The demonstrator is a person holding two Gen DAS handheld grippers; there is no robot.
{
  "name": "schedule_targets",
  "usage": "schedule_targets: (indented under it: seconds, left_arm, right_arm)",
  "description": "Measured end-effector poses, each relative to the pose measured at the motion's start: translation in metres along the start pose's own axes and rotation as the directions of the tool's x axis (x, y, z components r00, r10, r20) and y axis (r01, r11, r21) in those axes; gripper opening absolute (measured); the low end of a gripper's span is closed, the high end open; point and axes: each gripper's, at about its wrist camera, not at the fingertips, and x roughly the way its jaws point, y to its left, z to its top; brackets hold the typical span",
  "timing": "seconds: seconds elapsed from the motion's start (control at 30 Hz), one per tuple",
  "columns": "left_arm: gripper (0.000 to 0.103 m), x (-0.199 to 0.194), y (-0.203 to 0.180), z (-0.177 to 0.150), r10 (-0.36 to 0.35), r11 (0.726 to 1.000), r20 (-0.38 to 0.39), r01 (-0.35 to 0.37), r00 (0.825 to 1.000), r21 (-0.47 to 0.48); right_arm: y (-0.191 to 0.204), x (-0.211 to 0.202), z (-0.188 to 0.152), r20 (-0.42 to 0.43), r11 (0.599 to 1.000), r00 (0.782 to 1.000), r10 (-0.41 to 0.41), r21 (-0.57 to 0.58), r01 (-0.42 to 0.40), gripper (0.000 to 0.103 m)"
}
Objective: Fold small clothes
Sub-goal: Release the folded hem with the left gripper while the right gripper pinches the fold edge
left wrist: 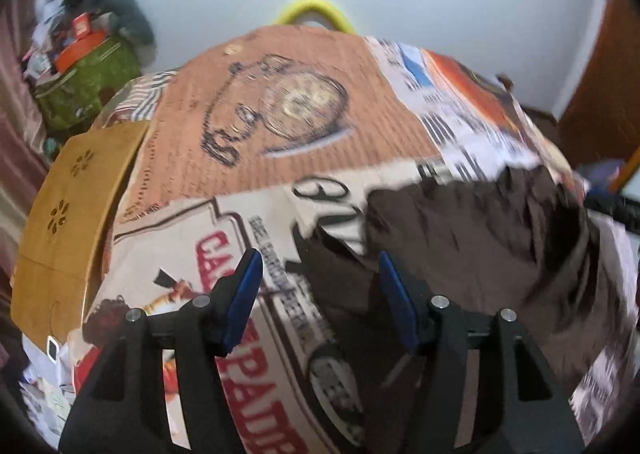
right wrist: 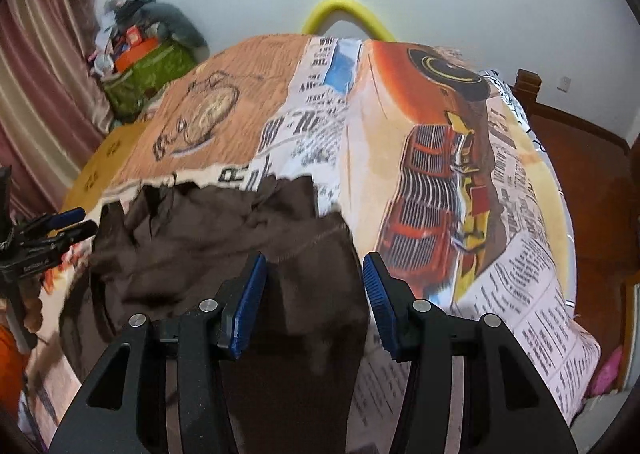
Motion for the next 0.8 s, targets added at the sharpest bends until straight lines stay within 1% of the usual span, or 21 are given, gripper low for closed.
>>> schedule_targets:
  seconds: [0.1, 0.2, 0.27, 0.33, 0.43, 0.47, 0.53, 0.57, 0.6, 0.63, 0.7, 0.73, 0.8]
  left_arm:
    - [0.06, 0.0, 0.014, 0.003, -0.002, 0.999, 0.007, 0.002, 1.0, -0.035]
    - [0.06, 0.002, 0.025, -0.002, 0.002, 0.999, 0.003, -0.002, 1.0, -0.041]
    - [0.06, 0.003, 0.031, -0.008, -0.008, 0.999, -0.008, 0.008, 1.0, -0.047]
    - [0.06, 0.002, 0.035, -0.016, -0.017, 0.999, -0.011, 0.017, 1.0, -0.045]
    - [0.06, 0.003, 0.037, -0.026, -0.019, 1.0, -0.017, 0.019, 1.0, -0.02]
    - [0.06, 0.006, 0.035, -0.028, -0.024, 1.0, -0.028, 0.024, 0.999, -0.005]
    - [0.06, 0.013, 0.029, -0.029, -0.034, 0.999, -0.052, 0.035, 0.998, 0.026]
    - [0.06, 0.016, 0.026, -0.028, -0.042, 0.998, -0.059, 0.045, 0.997, 0.038]
    - [0.06, 0.019, 0.021, -0.027, -0.049, 0.997, -0.063, 0.052, 0.997, 0.051]
    - [0.06, 0.021, 0.016, -0.026, -0.054, 0.997, -0.062, 0.057, 0.997, 0.06]
    - [0.06, 0.025, 0.01, -0.022, -0.078, 0.995, -0.058, 0.081, 0.995, 0.058]
    - [0.06, 0.03, 0.008, -0.019, -0.1, 0.994, -0.065, 0.103, 0.993, 0.046]
    - [0.06, 0.041, 0.005, -0.014, -0.123, 0.992, -0.091, 0.126, 0.988, 0.031]
  right_arm:
    - [0.001, 0.003, 0.002, 0.008, 1.0, 1.0, -0.002, -0.003, 0.002, 0.047]
    - [0.002, 0.014, 0.0, -0.011, 0.999, 1.0, -0.027, -0.029, 0.026, 0.047]
    - [0.002, 0.023, -0.002, -0.034, 0.999, 0.999, -0.034, -0.039, 0.032, 0.047]
    - [0.003, 0.029, -0.004, -0.048, 0.998, 0.998, -0.04, -0.05, 0.038, 0.047]
    - [0.008, 0.032, -0.005, -0.036, 0.994, 0.997, -0.062, -0.092, 0.059, 0.047]
    - [0.011, 0.033, -0.005, -0.034, 0.993, 0.997, -0.065, -0.103, 0.061, 0.044]
    - [0.012, 0.034, -0.004, -0.036, 0.992, 0.997, -0.062, -0.109, 0.057, 0.036]
    - [0.012, 0.034, -0.005, -0.036, 0.993, 0.998, -0.055, -0.109, 0.051, 0.028]
    - [0.014, 0.034, -0.005, -0.035, 0.993, 0.998, -0.051, -0.108, 0.047, 0.023]
    - [0.015, 0.035, -0.006, -0.03, 0.993, 0.998, -0.054, -0.108, 0.05, 0.021]
    - [0.017, 0.035, -0.007, -0.02, 0.991, 0.998, -0.059, -0.119, 0.056, 0.013]
    - [0.017, 0.034, -0.007, -0.015, 0.991, 0.998, -0.06, -0.124, 0.058, 0.012]
    - [0.017, 0.033, -0.007, -0.009, 0.991, 0.998, -0.056, -0.123, 0.054, 0.01]
